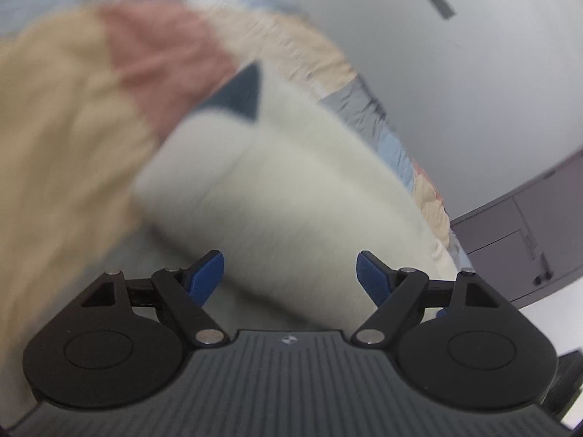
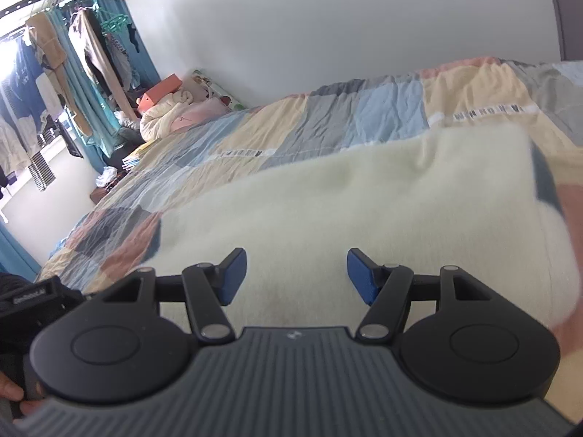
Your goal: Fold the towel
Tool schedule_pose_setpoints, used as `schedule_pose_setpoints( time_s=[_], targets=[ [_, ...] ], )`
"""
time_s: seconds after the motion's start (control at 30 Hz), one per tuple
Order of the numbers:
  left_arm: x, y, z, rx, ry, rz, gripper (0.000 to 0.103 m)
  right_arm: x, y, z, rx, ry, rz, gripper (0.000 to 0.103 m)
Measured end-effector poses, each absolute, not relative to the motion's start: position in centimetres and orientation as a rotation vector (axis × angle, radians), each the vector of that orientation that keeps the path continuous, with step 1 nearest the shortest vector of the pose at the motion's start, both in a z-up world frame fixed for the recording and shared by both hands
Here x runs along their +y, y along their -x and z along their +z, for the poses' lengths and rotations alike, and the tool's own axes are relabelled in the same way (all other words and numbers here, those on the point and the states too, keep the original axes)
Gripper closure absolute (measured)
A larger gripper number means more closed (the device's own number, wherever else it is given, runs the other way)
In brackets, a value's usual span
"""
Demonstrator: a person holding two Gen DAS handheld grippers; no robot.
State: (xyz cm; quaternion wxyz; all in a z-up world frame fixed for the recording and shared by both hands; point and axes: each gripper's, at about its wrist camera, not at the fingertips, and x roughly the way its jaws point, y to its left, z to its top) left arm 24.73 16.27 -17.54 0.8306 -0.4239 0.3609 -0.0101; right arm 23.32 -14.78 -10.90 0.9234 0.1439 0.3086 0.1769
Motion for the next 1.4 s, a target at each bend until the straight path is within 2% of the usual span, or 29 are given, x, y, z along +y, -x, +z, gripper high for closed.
schedule_pose_setpoints(
  time_s=[0.13, 0.23, 0.37, 0.67, 0.73, 0.77, 0.83, 0.93, 1.0, 1.13, 1.4],
  targets=[
    [17.1, -25.5, -20.7, 0.832, 1.097, -0.037, 0.012, -15.5, -23.4, -11.7, 0.672, -0.379, 0.336, 0.039],
    [17.8, -26.1, -22.8, 0.789, 1.281, -0.040, 0.005, -15.6, -23.7, -11.9, 0.672, -0.399, 0.322, 0.039],
    [18.9, -27.3, -24.5, 0.715, 1.463, -0.024, 0.004, -15.3, -23.6, -12.3, 0.668, -0.398, 0.310, 0.039],
    [20.5, -30.0, -25.9, 0.716, 1.604, 0.022, 0.006, -15.6, -23.3, -12.3, 0.664, -0.448, 0.318, 0.039],
    [20.6, -30.1, -25.5, 0.747, 1.542, 0.048, 0.034, -15.8, -22.9, -12.3, 0.663, -0.488, 0.344, 0.039],
    [20.6, -30.2, -25.4, 0.753, 1.509, 0.052, 0.036, -15.9, -22.8, -12.3, 0.668, -0.522, 0.366, 0.039],
    [20.6, -30.1, -25.1, 0.749, 1.469, 0.046, 0.047, -15.7, -22.3, -12.5, 0.679, -0.596, 0.410, 0.039],
    [20.6, -30.4, -24.4, 0.746, 1.408, 0.033, 0.056, -14.5, -21.5, -12.6, 0.688, -0.651, 0.474, 0.036],
    [20.6, -30.3, -23.9, 0.729, 1.382, 0.021, 0.060, -13.6, -21.4, -13.1, 0.711, -0.679, 0.502, 0.015],
    [20.4, -30.0, -23.4, 0.695, 1.361, -0.001, 0.065, -12.4, -21.9, -14.5, 0.794, -0.747, 0.572, 0.015],
    [20.4, -29.6, -23.5, 0.653, 1.386, -0.042, 0.066, -15.2, -23.6, -18.8, 0.895, -1.059, 0.405, 0.015]
  ],
)
